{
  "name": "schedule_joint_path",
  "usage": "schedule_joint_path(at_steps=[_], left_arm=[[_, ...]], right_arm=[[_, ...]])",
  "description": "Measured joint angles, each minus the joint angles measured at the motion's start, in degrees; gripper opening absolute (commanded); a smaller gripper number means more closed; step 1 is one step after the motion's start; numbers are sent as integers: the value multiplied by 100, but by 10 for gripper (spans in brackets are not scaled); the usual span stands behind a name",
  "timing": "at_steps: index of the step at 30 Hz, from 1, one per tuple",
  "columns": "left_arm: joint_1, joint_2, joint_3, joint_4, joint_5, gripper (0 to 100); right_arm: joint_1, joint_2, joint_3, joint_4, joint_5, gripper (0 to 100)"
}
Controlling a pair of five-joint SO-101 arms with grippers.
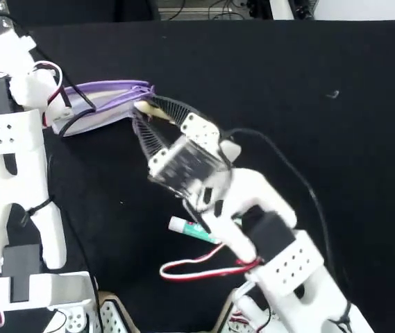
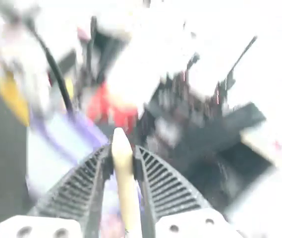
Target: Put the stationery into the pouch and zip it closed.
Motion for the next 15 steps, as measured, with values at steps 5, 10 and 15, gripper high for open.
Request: schedule_joint_path(at_steps=[5, 10, 15], left_arm=[[35, 0, 9, 0, 0, 30], [35, 0, 9, 0, 0, 30], [35, 0, 114, 0, 0, 30]], right_arm=[[-202, -202, 1222, -2347, -334, 11], [-229, -202, 1960, -4237, -510, 11], [-229, -202, 2242, -5881, -1187, 11]])
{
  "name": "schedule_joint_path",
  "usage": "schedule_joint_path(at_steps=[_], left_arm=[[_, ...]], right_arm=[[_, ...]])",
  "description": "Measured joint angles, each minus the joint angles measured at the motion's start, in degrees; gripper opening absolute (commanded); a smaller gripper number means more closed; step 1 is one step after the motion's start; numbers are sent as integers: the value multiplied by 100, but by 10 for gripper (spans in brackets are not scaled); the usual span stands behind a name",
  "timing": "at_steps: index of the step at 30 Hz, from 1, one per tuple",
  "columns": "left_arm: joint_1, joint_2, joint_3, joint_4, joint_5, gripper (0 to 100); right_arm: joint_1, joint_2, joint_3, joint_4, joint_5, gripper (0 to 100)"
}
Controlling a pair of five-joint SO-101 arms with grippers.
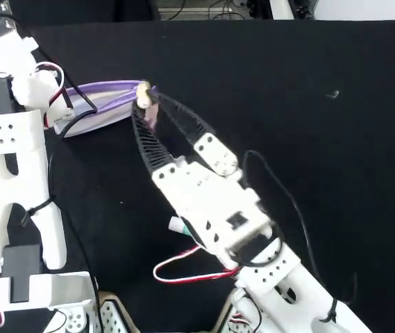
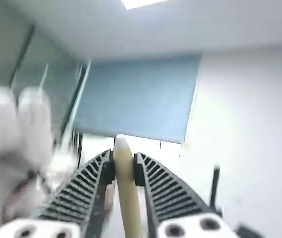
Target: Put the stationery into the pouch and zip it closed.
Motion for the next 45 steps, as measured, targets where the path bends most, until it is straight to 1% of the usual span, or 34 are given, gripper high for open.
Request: schedule_joint_path(at_steps=[3, 11, 16, 24, 27, 32, 38, 41, 45], left_arm=[[0, 0, 35, 0, 0, 30], [0, 0, 35, 0, 0, 30], [0, 0, 35, 0, 0, 30], [0, 0, 35, 0, 0, 30], [0, 0, 35, 0, 0, 30], [0, 0, 35, 0, 0, 30], [0, 0, 35, 0, 0, 30], [0, 0, 35, 0, 0, 30], [0, 0, 35, 0, 0, 30]], right_arm=[[-9, 0, 0, -360, -290, 11], [-9, 132, -35, -484, -492, 11], [-9, 1187, -580, -659, -949, 11], [-9, 3437, -1240, -1899, -1020, 11], [-9, 4132, -1451, -2127, -1011, 11], [0, 4853, -1714, -2163, -1002, 11], [53, 4870, -1741, -2365, -1011, 11], [229, 4396, -1697, -2365, -1011, 11], [149, 3464, -1257, -2382, -1011, 11]])
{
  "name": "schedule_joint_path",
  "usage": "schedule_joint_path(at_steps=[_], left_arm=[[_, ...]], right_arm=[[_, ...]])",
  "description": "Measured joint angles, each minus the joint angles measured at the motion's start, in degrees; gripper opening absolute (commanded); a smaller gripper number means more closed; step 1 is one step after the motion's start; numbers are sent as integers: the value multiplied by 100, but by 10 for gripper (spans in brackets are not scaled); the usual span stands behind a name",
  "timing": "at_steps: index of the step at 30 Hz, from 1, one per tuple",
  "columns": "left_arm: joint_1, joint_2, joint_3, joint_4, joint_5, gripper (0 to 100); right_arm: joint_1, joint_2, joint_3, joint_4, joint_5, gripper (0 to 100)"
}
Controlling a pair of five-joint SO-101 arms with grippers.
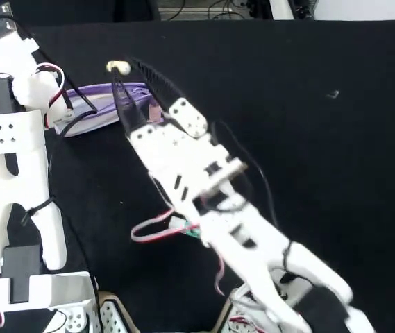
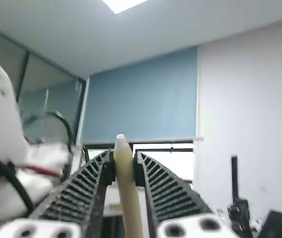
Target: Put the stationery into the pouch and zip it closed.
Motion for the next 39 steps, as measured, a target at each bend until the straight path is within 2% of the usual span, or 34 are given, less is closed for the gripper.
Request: schedule_joint_path(at_steps=[5, 10, 16, 23, 30, 39], left_arm=[[0, 0, 0, 0, 0, 30], [0, 0, 0, 0, 18, 30], [-9, 0, 9, -9, 18, 30], [-123, 0, 9, -35, 35, 30], [-123, 0, 9, 0, 26, 30], [-123, 0, 9, 0, 18, 30]], right_arm=[[-527, -1090, 404, 431, 0, 11], [-668, -1275, 334, 1292, 0, 11], [-686, -677, 9, 1319, 0, 11], [-686, -334, 123, 475, -9, 11], [-668, -1090, 554, 431, -9, 11], [-668, -1925, 580, 1451, -193, 11]])
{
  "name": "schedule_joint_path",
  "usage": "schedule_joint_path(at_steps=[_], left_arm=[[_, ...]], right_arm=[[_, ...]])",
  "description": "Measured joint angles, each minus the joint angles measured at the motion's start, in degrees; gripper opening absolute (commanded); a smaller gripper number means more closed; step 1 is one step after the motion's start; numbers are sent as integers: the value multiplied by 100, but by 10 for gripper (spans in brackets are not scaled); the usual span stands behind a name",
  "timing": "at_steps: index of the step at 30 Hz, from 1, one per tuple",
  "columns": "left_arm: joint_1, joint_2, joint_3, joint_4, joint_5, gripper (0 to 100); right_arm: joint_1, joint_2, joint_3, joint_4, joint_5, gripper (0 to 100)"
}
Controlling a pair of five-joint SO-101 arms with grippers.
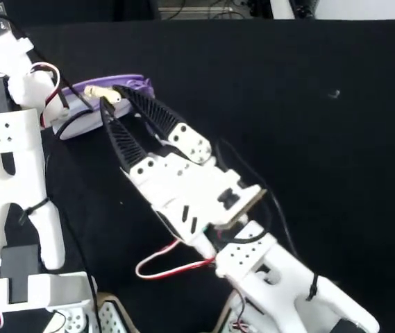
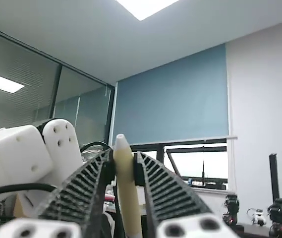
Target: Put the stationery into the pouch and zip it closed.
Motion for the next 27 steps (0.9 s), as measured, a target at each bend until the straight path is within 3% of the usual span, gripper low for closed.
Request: schedule_joint_path(at_steps=[8, 16, 22, 27], left_arm=[[0, 0, 0, 0, 9, 30], [-18, 0, 9, 0, 0, 30], [-88, -9, 185, 0, -9, 30], [-97, -9, 185, 0, -9, 30]], right_arm=[[18, 316, -88, 800, -774, 11], [26, 1108, -457, 1064, -853, 20], [26, 1108, -457, 1116, -853, 232], [18, 1108, -457, 1336, -853, 213]])
